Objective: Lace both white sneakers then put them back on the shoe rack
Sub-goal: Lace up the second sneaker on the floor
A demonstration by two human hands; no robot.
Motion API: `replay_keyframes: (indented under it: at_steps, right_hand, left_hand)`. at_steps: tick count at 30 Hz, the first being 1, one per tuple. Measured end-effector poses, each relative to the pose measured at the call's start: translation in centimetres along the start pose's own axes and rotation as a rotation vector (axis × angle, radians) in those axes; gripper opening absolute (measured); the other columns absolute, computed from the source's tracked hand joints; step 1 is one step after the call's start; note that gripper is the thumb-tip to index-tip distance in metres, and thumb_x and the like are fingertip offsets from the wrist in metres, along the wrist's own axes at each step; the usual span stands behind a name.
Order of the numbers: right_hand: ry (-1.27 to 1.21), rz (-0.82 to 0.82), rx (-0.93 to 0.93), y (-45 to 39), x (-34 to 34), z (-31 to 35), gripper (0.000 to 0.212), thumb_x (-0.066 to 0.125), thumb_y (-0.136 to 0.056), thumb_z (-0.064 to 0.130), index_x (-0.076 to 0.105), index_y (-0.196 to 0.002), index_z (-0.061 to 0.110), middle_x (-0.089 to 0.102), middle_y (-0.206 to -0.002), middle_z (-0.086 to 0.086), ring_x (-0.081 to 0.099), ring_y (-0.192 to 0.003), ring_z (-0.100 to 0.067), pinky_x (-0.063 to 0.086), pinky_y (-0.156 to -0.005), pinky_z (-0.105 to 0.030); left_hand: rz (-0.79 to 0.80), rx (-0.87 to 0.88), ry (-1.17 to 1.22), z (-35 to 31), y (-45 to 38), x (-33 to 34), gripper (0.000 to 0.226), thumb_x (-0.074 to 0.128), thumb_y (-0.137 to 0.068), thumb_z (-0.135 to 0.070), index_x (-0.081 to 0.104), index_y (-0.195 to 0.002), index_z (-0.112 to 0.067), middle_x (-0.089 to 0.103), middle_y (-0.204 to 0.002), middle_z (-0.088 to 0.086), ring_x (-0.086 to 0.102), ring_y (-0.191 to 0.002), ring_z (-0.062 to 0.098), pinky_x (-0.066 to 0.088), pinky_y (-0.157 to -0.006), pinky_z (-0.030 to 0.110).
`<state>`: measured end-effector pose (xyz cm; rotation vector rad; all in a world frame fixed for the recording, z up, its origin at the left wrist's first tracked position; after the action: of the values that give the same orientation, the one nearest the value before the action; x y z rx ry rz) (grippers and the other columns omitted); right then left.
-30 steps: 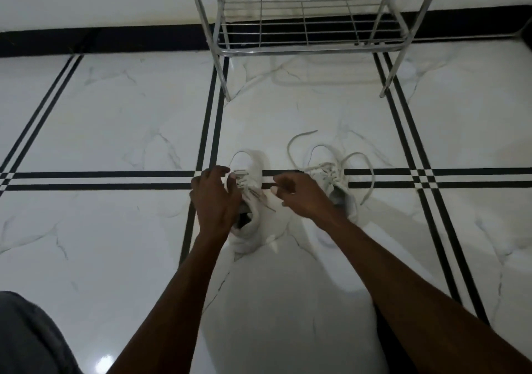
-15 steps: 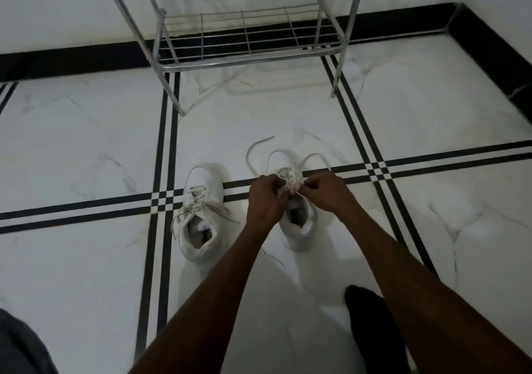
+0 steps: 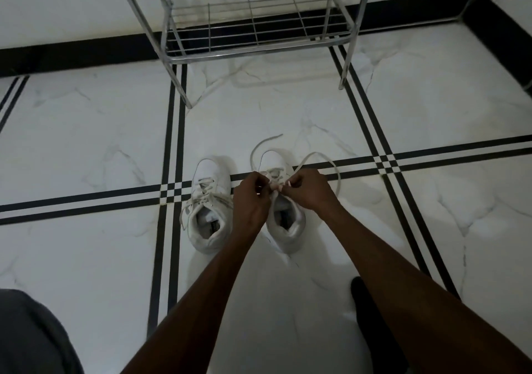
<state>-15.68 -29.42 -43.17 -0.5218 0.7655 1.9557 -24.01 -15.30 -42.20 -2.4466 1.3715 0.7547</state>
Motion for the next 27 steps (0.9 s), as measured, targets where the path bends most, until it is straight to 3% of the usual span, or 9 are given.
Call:
replay_keyframes:
  at_steps: [3,5,8,11,14,18,21,24,27]
  right_hand:
    - [0.018,0.034,0.055,-0.1,0.4,-0.1,0.047,0.068,-0.087,0.015,0.049,-0.045,0.014,0.047,-0.047,-0.001,0.047,-0.048,-0.012,0.033,-0.044,-0.021]
    - [-0.024,0.041,0.073,0.0,0.8,-0.2,0.039,0.063,-0.090,0.011,0.056,-0.052,0.007,0.055,-0.055,-0.008,0.055,-0.054,-0.017,0.038,-0.049,-0.017]
    - [-0.214,0.028,0.102,0.6,1.5,-0.8,0.013,0.060,-0.095,0.015,0.068,-0.094,0.006,0.071,-0.101,-0.008,0.066,-0.092,-0.021,0.051,-0.074,-0.028]
    - [-0.365,-0.020,0.181,1.5,2.0,-2.2,0.009,0.057,-0.097,0.019,0.064,-0.102,0.019,0.069,-0.104,-0.001,0.066,-0.096,-0.022,0.059,-0.082,-0.042]
    - [-0.409,-0.053,0.212,1.4,2.2,-2.8,0.007,0.057,-0.095,0.019,0.063,-0.098,0.018,0.071,-0.102,-0.007,0.068,-0.097,-0.029,0.058,-0.084,-0.051]
    - [-0.648,0.048,0.258,1.3,2.5,-1.9,0.013,0.061,-0.097,0.016,0.067,-0.106,0.009,0.074,-0.110,-0.012,0.068,-0.093,-0.019,0.056,-0.076,-0.031]
    - [-0.805,-0.090,0.279,0.9,0.6,-1.5,0.008,0.063,-0.096,0.016,0.070,-0.099,0.014,0.076,-0.097,-0.004,0.070,-0.092,-0.016,0.055,-0.074,-0.027]
    - [-0.574,-0.191,0.071,0.6,-2.2,1.4,0.014,0.065,-0.095,0.022,0.076,-0.098,0.014,0.077,-0.086,0.001,0.072,-0.087,-0.015,0.057,-0.076,-0.029]
    - [-0.220,0.200,-0.139,1.4,-0.2,5.8,0.019,0.059,-0.095,0.012,0.078,-0.098,0.011,0.075,-0.092,0.005,0.071,-0.094,-0.016,0.055,-0.087,-0.034]
  left_hand:
    - [0.001,-0.005,0.001,0.3,0.3,0.1,0.005,0.070,-0.091,-0.011,0.068,-0.093,-0.006,0.066,-0.081,-0.008,0.066,-0.081,0.013,0.054,-0.075,0.029]
    - [0.003,-0.001,-0.004,0.4,0.3,0.1,0.006,0.069,-0.092,-0.012,0.067,-0.092,-0.007,0.069,-0.083,-0.002,0.067,-0.081,0.016,0.055,-0.074,0.032]
    - [-0.015,0.025,-0.039,0.5,0.4,-0.3,0.008,0.067,-0.092,-0.013,0.065,-0.093,-0.005,0.071,-0.083,0.001,0.068,-0.080,0.020,0.051,-0.071,0.033]
    - [-0.025,0.055,-0.093,0.5,0.5,-0.3,0.006,0.061,-0.094,-0.011,0.063,-0.094,-0.005,0.070,-0.081,0.002,0.068,-0.079,0.024,0.048,-0.068,0.032]
    - [-0.028,0.025,-0.069,1.2,0.3,-0.4,0.009,0.061,-0.096,-0.013,0.063,-0.094,-0.005,0.071,-0.082,0.005,0.066,-0.078,0.024,0.049,-0.067,0.033]
    - [0.134,-0.178,0.221,2.1,0.7,0.8,0.018,0.061,-0.099,-0.022,0.062,-0.087,-0.009,0.065,-0.080,0.001,0.059,-0.077,0.015,0.045,-0.070,0.025]
    - [0.155,-0.214,0.404,1.1,0.3,0.2,0.034,0.058,-0.102,-0.031,0.069,-0.096,0.000,0.072,-0.086,0.005,0.064,-0.078,0.007,0.052,-0.077,0.032]
    - [0.135,-0.060,0.411,-2.0,-1.1,-1.9,0.035,0.056,-0.102,-0.041,0.076,-0.097,-0.012,0.076,-0.088,-0.007,0.072,-0.089,0.009,0.060,-0.084,0.039]
    - [0.162,0.094,0.331,-5.5,-2.1,-3.5,0.033,0.053,-0.104,-0.038,0.076,-0.097,-0.014,0.078,-0.096,0.002,0.073,-0.093,0.023,0.059,-0.082,0.034]
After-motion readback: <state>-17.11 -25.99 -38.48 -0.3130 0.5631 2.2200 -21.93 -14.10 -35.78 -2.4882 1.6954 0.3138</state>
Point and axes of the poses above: each hand's wrist, its own y-axis away from the middle knuckle, its own x-axis out of the palm, z = x × y, the point moved 9 cm from there along -y, towards the middle knuckle
